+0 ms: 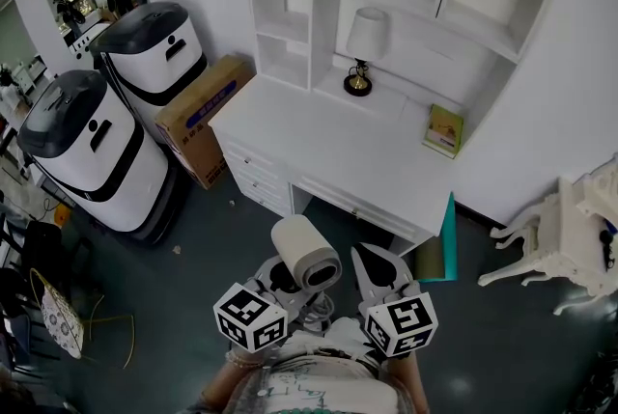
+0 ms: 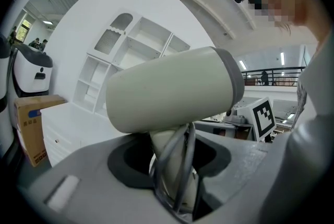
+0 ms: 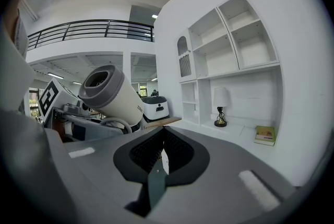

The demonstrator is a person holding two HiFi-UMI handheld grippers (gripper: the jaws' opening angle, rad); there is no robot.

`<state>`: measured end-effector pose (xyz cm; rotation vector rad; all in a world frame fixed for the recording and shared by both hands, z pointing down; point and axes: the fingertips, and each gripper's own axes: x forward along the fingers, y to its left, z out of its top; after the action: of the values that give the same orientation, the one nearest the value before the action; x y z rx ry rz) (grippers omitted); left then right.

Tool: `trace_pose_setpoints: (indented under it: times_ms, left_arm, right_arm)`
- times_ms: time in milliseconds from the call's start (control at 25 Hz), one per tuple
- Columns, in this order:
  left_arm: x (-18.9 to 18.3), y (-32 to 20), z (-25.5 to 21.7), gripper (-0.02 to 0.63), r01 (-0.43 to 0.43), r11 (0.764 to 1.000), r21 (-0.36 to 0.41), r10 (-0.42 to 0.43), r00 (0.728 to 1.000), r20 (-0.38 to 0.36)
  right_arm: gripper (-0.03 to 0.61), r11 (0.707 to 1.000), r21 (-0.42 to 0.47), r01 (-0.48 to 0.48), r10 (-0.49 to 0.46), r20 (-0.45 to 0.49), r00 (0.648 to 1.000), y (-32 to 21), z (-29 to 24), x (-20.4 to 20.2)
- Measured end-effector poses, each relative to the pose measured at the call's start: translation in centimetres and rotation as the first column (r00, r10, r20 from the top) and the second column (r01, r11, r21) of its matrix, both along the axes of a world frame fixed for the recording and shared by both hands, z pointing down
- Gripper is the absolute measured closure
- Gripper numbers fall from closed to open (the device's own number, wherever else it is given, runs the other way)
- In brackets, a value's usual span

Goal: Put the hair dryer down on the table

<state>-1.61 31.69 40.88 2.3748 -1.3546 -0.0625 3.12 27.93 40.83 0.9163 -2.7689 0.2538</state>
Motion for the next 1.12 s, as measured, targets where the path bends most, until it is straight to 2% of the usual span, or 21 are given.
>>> trace_pose_setpoints:
  times_ms: [400, 1120]
  left_arm:
    - [-0.1, -2.0, 0.0, 0.431, 0.01, 1.0, -0.01, -0.01, 1.0, -0.011]
    - [1.0, -10.7, -1.1, 0.431, 0.046, 0.999, -0.01, -0.046, 0.999, -0.01]
  right_arm:
    - [0.551, 1.0, -0.017, 0.009, -0.009, 0.009, 1.0, -1.9, 0.2, -0.2]
    - [0.551, 0.997, -0.011, 0.082, -0.082, -0.003, 0.997, -10.8, -0.7, -0.1]
